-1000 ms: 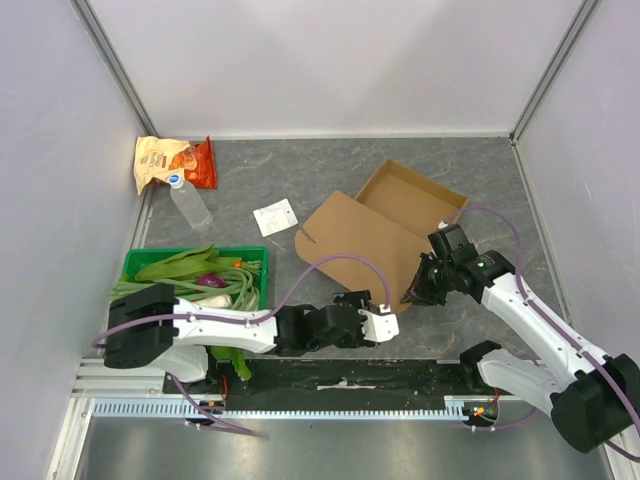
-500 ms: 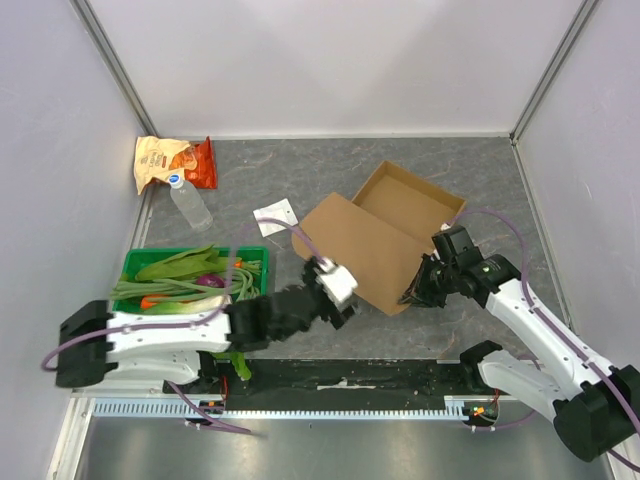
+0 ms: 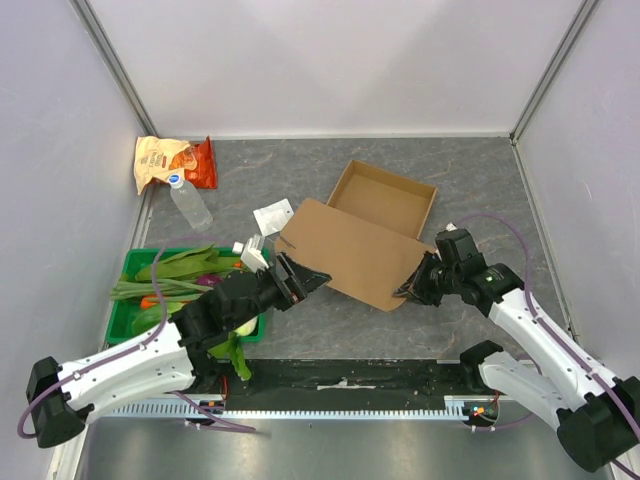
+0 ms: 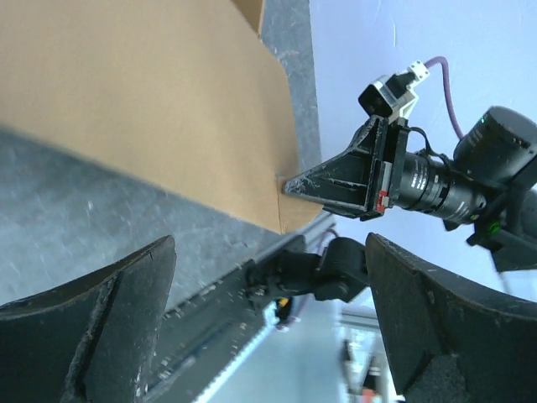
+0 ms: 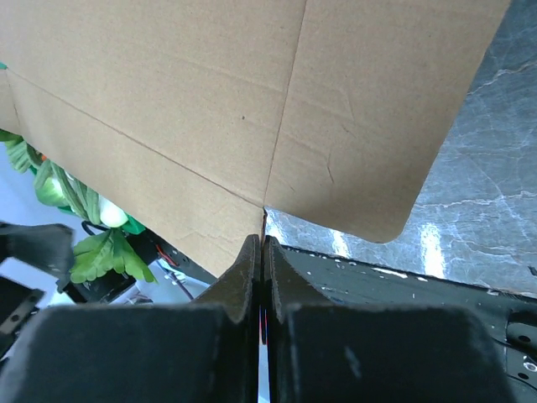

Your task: Fold the paper box

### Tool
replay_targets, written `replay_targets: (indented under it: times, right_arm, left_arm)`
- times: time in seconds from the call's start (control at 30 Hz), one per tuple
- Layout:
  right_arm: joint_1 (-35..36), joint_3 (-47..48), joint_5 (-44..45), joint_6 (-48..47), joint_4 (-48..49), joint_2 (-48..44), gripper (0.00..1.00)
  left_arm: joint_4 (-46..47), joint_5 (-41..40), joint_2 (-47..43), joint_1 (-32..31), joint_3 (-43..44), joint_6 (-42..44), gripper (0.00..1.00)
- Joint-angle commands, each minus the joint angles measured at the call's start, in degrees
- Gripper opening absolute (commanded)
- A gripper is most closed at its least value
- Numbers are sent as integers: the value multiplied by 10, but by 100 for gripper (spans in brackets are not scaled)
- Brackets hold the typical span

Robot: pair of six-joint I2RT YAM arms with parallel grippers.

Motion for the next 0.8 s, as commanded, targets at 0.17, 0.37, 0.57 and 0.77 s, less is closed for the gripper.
replay_targets:
  times: [0.17,0.37,0.57,0.77]
  right_arm:
    - [0,0,9,34,34,-22,0]
    - [0,-12,2,49,44,-32,0]
    - [0,-42,3,69,59,-63,1]
    - [0,-29,33,-93,96,-90,57]
  left_arm:
    - [117,6,48,1,-82,-315,98]
    - [401,-37,202,2,-138,-291,80]
    - [561,-15,351,24,-99,-247,50]
    - [591,95,378,73,-74,-162,6]
